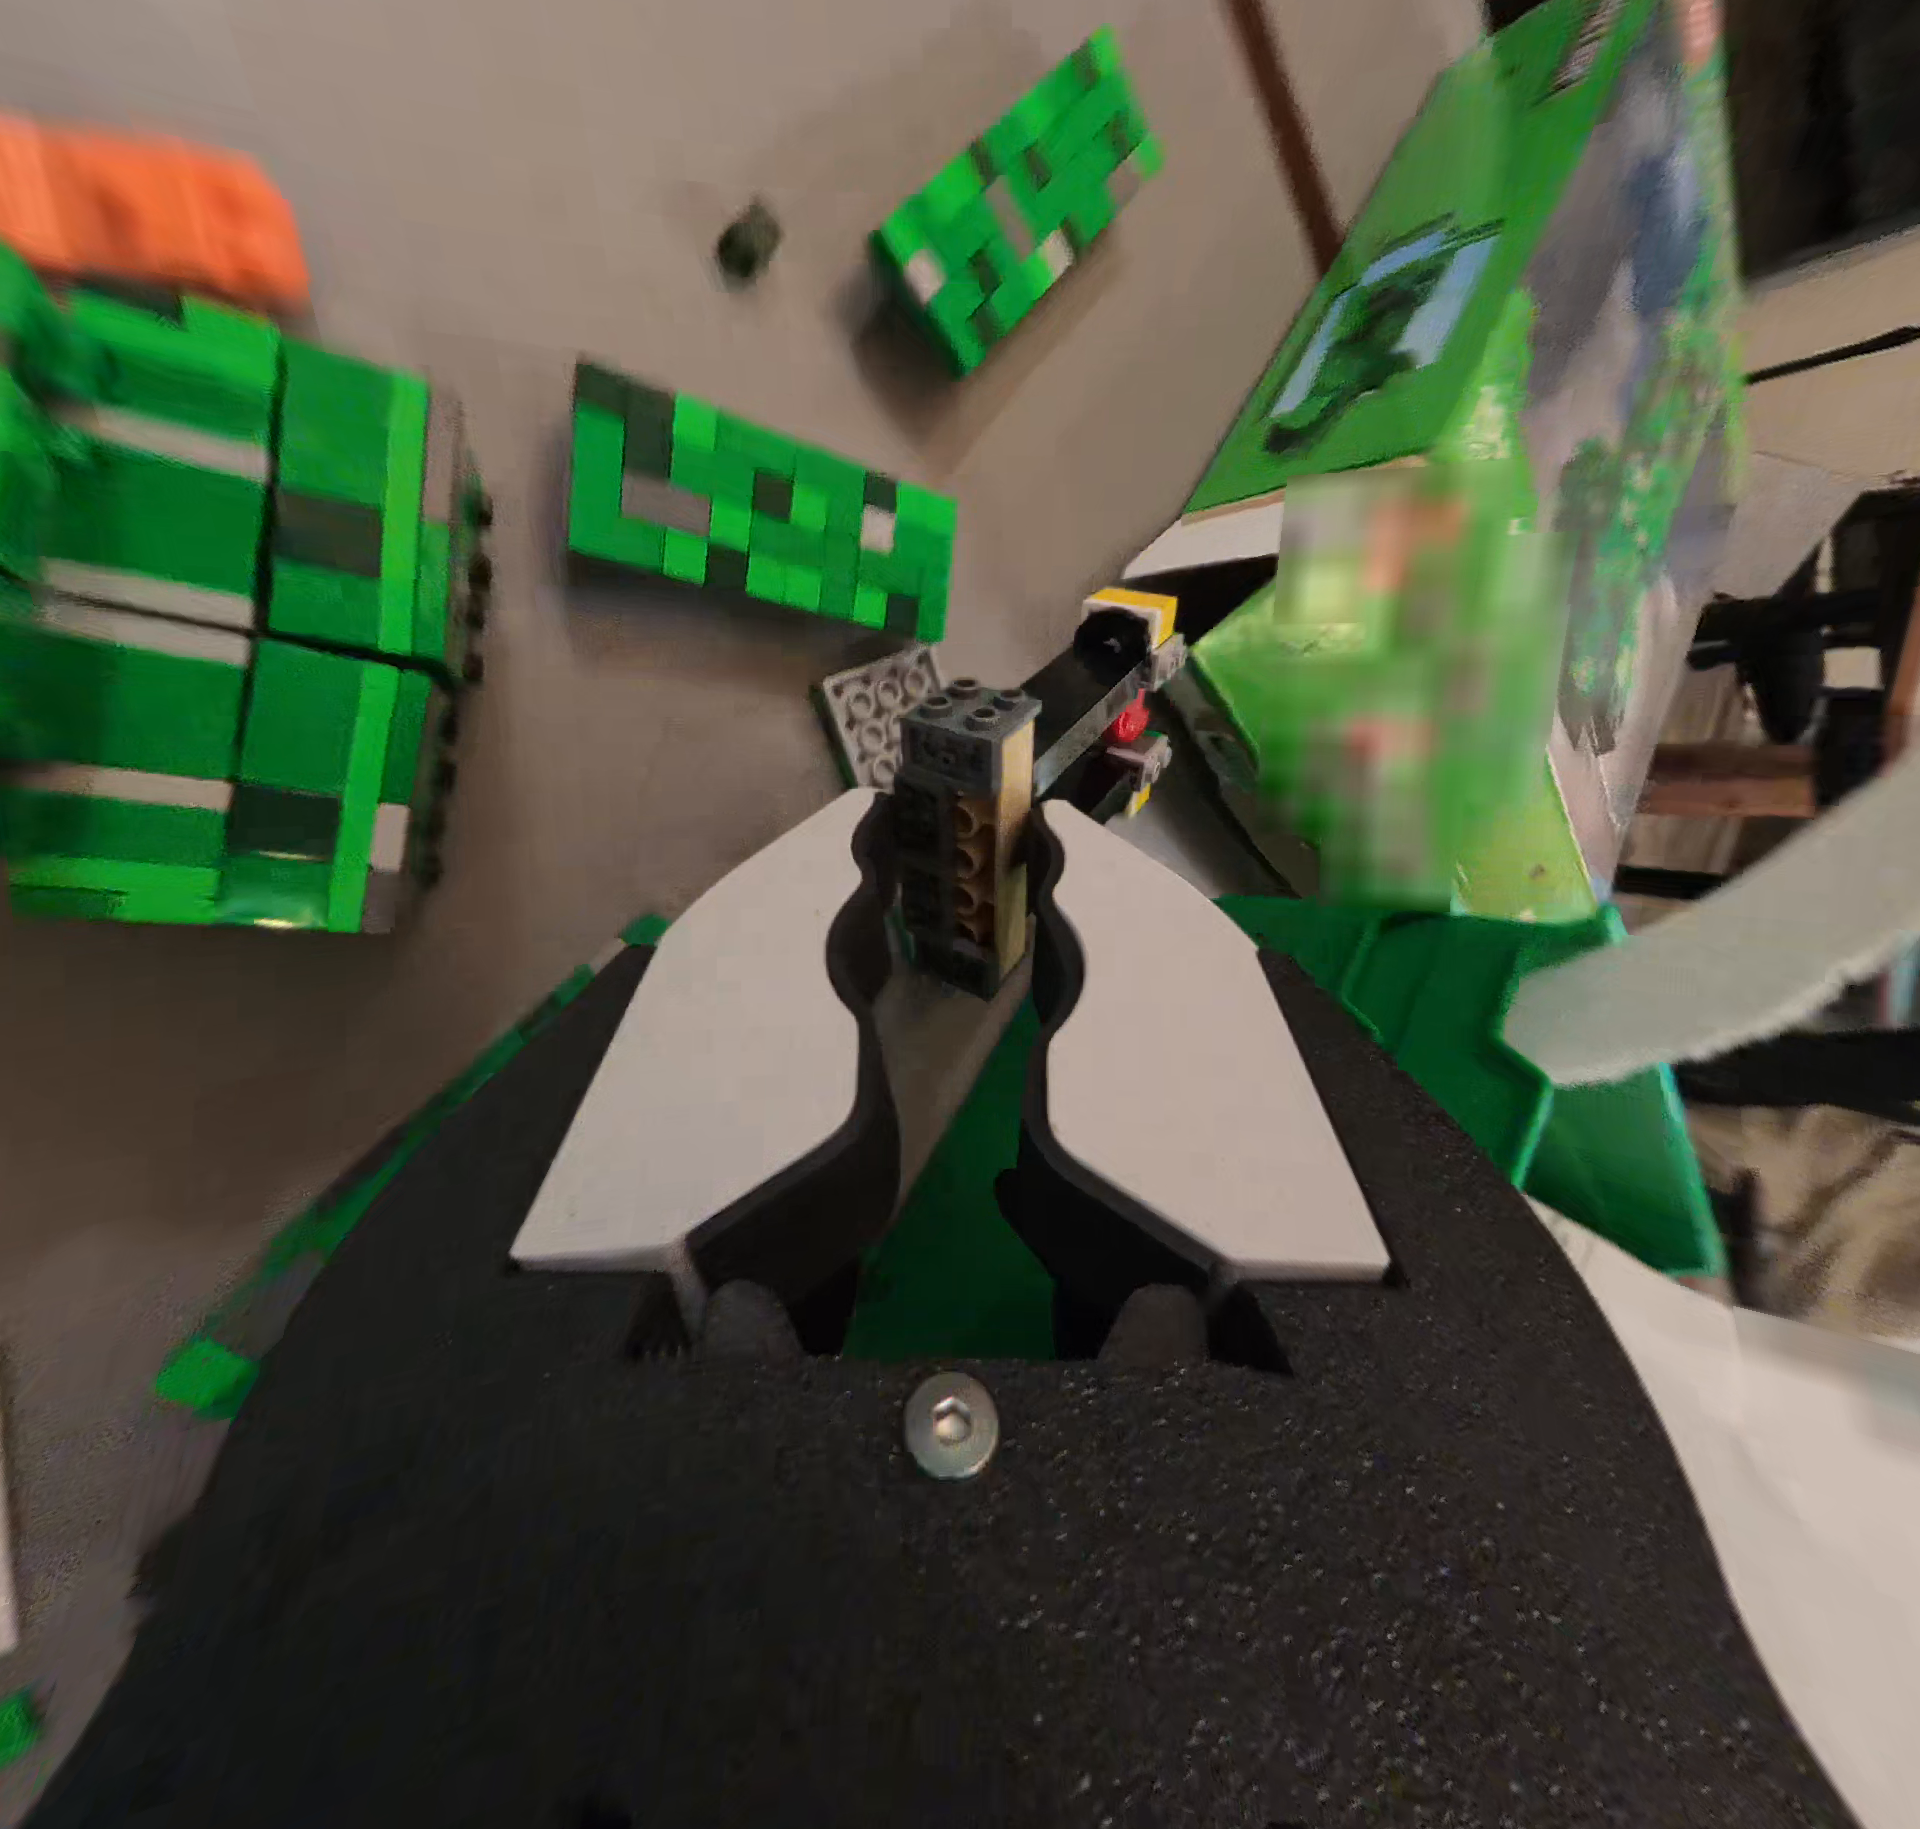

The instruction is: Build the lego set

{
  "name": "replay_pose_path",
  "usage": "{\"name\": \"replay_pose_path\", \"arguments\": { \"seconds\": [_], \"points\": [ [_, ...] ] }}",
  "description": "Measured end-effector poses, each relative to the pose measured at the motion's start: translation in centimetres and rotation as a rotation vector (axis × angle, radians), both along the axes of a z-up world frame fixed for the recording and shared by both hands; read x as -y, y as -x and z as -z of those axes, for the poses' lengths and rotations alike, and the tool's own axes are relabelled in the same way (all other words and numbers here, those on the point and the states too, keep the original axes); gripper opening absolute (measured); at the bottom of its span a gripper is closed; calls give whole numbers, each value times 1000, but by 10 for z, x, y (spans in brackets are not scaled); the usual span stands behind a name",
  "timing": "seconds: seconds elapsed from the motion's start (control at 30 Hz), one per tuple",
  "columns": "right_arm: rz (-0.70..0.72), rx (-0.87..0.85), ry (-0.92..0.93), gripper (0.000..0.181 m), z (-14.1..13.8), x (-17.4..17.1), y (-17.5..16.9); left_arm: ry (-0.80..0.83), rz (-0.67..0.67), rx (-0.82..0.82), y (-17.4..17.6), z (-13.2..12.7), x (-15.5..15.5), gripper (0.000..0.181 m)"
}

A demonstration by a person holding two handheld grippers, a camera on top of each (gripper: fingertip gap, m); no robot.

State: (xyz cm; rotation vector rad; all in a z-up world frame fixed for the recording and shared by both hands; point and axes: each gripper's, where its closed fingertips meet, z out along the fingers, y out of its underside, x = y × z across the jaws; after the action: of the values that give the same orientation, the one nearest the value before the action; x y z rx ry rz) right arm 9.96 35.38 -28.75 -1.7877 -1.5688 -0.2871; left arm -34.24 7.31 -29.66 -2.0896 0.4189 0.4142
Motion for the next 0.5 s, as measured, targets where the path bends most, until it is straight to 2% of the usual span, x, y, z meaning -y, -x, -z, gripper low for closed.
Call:
{"name": "replay_pose_path", "arguments": {
  "seconds": [0.07, 0.2, 0.27, 0.37, 0.5],
  "points": [
    [-14, 138, -2, 23, 12, -3, -5, -1, 0, 2, 0, 0, 0, 0],
    [-16, 305, 25, 24, 28, -5, -14, 0, 1, 4, 0, 0, 0, 0],
    [-4, 347, 35, 35, 30, -4, -16, 2, 2, 4, 0, 0, 0, 0],
    [20, 321, 51, 40, 21, 3, -17, 1, 1, 3, 0, 0, 0, 0],
    [93, 193, 41, 42, -9, 19, -21, -3, 0, 5, 0, -1, 0, 0]
  ]
}}
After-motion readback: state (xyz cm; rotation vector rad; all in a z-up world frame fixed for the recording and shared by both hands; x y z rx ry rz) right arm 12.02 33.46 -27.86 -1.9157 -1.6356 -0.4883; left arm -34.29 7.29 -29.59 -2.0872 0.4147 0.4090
